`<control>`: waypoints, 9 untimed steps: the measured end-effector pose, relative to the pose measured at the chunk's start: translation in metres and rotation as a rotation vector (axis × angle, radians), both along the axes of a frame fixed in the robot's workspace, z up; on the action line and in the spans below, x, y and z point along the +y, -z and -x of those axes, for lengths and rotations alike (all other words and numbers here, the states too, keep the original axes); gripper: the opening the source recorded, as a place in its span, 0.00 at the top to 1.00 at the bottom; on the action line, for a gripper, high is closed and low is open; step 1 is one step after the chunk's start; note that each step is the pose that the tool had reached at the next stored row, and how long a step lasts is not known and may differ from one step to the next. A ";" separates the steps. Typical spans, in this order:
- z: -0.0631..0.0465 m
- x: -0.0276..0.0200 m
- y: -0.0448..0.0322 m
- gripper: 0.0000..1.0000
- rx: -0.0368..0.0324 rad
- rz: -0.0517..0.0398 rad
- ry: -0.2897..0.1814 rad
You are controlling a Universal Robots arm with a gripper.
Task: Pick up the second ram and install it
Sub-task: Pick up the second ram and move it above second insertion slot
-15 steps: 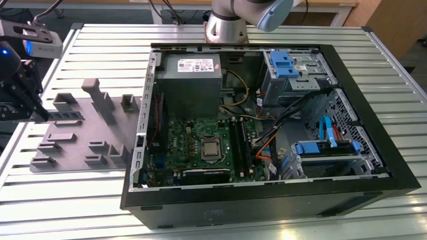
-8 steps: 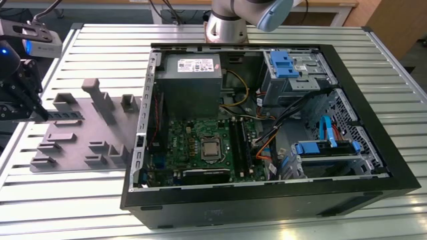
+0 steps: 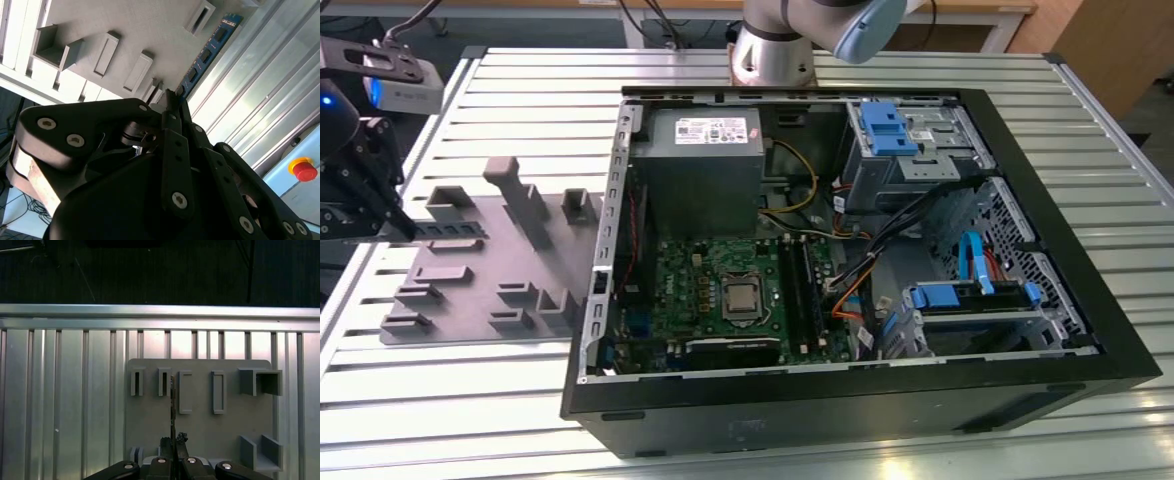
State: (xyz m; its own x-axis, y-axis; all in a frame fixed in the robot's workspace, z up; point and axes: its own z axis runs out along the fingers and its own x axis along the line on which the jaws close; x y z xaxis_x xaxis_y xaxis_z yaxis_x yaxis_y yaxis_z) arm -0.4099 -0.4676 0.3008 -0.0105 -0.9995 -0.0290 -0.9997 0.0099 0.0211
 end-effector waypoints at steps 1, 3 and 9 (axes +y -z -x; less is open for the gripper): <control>0.000 0.0000 -0.0001 0.86 -0.0001 0.0000 0.000; 0.000 0.0000 -0.0006 0.86 0.0000 0.0000 0.000; 0.000 0.0000 -0.0043 0.86 0.0000 0.0001 0.000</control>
State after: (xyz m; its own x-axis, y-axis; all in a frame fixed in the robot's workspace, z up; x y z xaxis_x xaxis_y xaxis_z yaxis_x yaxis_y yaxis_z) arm -0.4099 -0.4676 0.3051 -0.0103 -0.9995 -0.0289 -0.9997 0.0097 0.0211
